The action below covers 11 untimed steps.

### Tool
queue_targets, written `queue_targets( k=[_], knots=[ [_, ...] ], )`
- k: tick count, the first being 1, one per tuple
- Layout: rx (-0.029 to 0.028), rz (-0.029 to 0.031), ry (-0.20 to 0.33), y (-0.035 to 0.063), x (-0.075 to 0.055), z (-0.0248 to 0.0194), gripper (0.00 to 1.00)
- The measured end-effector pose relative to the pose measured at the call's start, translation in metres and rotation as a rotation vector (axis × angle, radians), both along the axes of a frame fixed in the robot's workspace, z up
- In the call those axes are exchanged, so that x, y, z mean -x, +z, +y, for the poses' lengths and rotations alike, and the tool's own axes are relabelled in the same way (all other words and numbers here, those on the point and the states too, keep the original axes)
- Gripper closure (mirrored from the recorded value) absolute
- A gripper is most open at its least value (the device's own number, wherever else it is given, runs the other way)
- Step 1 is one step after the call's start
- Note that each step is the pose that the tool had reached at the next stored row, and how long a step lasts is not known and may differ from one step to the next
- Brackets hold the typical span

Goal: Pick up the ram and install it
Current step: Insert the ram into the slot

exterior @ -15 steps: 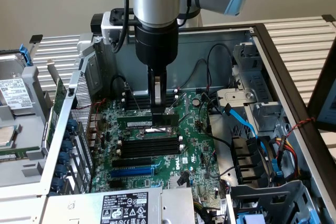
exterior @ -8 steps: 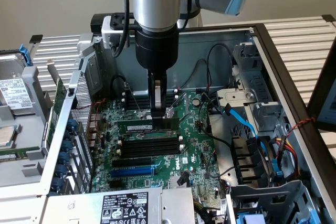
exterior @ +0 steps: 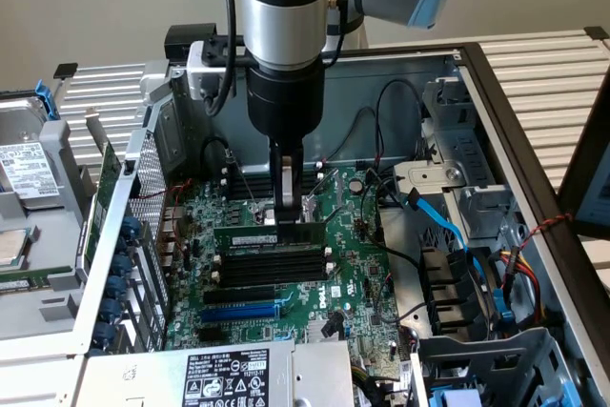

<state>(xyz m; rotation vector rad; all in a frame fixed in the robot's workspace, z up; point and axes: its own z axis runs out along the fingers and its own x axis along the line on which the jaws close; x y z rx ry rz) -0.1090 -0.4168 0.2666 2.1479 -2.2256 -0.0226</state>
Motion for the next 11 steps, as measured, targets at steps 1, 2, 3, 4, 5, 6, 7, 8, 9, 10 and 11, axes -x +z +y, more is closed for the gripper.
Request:
queue_targets(
  k=[1,2,3,4,5,6,7,8,9,10,11],
  knots=[
    [-0.0006,-0.0003,0.000,-0.0014,0.0000,0.0000,0.87],
    [-0.0011,-0.0007,0.000,-0.0028,0.0000,0.0000,0.87],
    [-0.0014,-0.0010,0.000,-0.0041,0.0001,0.0000,0.87],
    [-0.0014,-0.0014,0.000,-0.0054,0.0002,0.0002,0.87],
    [-0.0013,-0.0018,0.000,-0.0063,0.0002,0.0006,0.87],
    [-0.0012,-0.0020,0.000,-0.0070,0.0002,0.0013,0.87],
    [-0.0013,-0.0025,0.000,-0.0076,0.0001,0.0024,0.87],
    [-0.0014,-0.0031,0.000,-0.0081,0.0002,0.0030,0.87],
    [-0.0016,-0.0039,0.000,-0.0087,0.0002,0.0032,0.87],
    [-0.0015,-0.0050,0.000,-0.0093,0.0003,0.0032,0.87],
    [-0.0014,-0.0064,0.000,-0.0100,0.0003,0.0032,0.87]
  ],
)
